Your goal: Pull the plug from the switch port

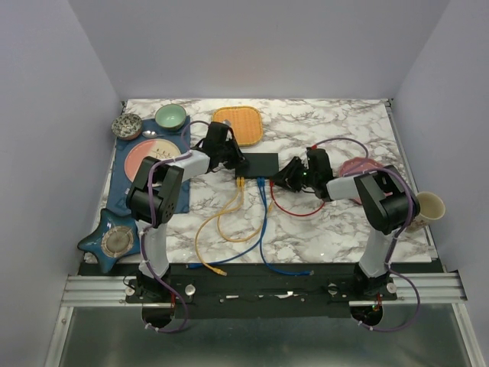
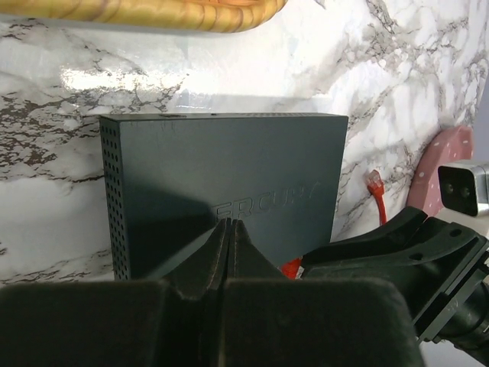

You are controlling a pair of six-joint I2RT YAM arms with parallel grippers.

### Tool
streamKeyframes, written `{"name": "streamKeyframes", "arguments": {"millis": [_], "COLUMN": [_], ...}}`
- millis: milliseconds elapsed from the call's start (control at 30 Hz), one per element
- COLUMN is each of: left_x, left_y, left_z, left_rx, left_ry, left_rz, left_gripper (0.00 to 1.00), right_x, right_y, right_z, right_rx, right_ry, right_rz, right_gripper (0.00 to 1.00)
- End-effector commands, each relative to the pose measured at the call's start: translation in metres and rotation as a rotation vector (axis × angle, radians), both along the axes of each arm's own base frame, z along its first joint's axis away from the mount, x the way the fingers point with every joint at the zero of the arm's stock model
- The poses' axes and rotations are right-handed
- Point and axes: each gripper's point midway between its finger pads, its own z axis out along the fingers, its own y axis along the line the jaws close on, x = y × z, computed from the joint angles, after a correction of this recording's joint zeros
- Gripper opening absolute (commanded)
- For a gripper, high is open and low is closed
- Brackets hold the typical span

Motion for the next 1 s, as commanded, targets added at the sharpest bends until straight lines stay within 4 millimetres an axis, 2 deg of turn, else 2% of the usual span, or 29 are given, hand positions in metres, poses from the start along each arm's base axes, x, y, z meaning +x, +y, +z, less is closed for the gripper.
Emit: {"name": "streamKeyframes", "arguments": {"millis": [0,300,533,800,900,967], "left_x": [0.004,0.0,-0.003,-0.006,-0.007,-0.009], "left_y": [-0.007,-0.006,-0.006,-0.007,-0.008,-0.009], "left_z": [-0.001,-0.011,-0.012,-0.016,-0.015,-0.015], "left_rx": [-0.019,-0.016,-0.018,-0.029,-0.036,-0.044], "left_ry": [0.008,0.035,0.043,0.059,0.06,0.068], "left_rz": [-0.012,-0.009,-0.013,-0.018,-0.021,-0.02], "left_gripper": [0.0,0.0,0.0,0.0,0.0,0.0], "right_x": [0.01,0.015,0.012,0.011,0.01,0.01], "right_y": [0.001,0.003,0.002,0.0,0.0,0.001], "right_z": [-0.005,-0.014,-0.02,-0.02,-0.02,-0.02], "right_rx": [0.013,0.041,0.057,0.048,0.048,0.051], "right_ry": [0.004,0.036,0.049,0.031,0.033,0.031], "right_rz": [-0.019,-0.039,-0.044,-0.037,-0.037,-0.026], "right_gripper": [0.44,0.41,0.32,0.31,0.22,0.08]}}
